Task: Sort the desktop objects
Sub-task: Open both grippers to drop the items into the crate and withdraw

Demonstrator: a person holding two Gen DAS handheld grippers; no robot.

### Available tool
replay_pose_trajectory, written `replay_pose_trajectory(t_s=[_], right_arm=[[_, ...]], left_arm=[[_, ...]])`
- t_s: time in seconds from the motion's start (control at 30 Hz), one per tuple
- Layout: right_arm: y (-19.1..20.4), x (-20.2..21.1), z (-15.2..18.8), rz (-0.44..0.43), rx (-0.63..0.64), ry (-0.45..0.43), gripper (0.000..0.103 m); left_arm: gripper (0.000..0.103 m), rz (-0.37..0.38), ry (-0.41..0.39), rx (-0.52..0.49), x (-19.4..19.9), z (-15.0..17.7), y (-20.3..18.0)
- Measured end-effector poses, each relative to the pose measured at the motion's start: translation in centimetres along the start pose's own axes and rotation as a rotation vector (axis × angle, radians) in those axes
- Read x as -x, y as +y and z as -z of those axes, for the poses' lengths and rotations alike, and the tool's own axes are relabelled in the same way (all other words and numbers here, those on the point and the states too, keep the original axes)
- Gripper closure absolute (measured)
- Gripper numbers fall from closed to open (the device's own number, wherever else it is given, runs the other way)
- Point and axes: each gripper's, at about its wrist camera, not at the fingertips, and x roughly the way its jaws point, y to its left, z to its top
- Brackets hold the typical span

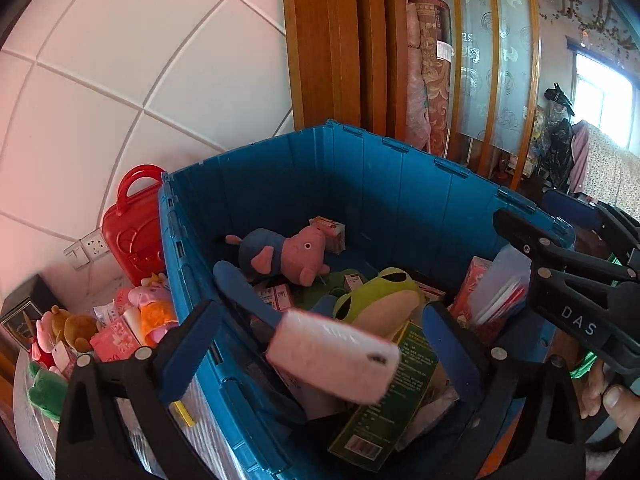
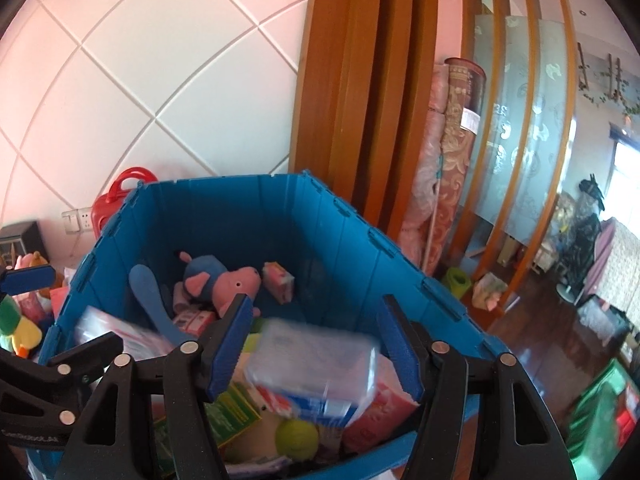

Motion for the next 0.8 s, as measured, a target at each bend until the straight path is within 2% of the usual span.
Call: replay_pose_trajectory(t_s=[0.1,0.17,0.4,0.67,0.8], right_arm=[[-0.2,0.3,0.0,0.0,-0.005,-0.008,0.02],[-0.2,0.5,-0.1,0.005,-0.007,-0.016,0.001],[0.4,1.5,0.3,-0.014,-0.031,-0.01,0.0],[3.8,4.7,2.0,-0.052,-0.017,-0.003,0.0],[5.8,6.8,2.5,-0.073,-0.006,-0.012,0.0]], left_arm=[[0.001,-0.021,-0.015,-0.002,0.7,0.4,0.2],[0.001,-0.021,-0.03,0.011,1.3,0.8,0.6],[0.001,-0.071,-0.115,0.055,4.8,2.3,2.5],[0.001,-0.098,-0.222,0.124,9.7,4.6,5.7],[0.001,-0.179,-0.293,0.136,13.1,6.3,7.1]])
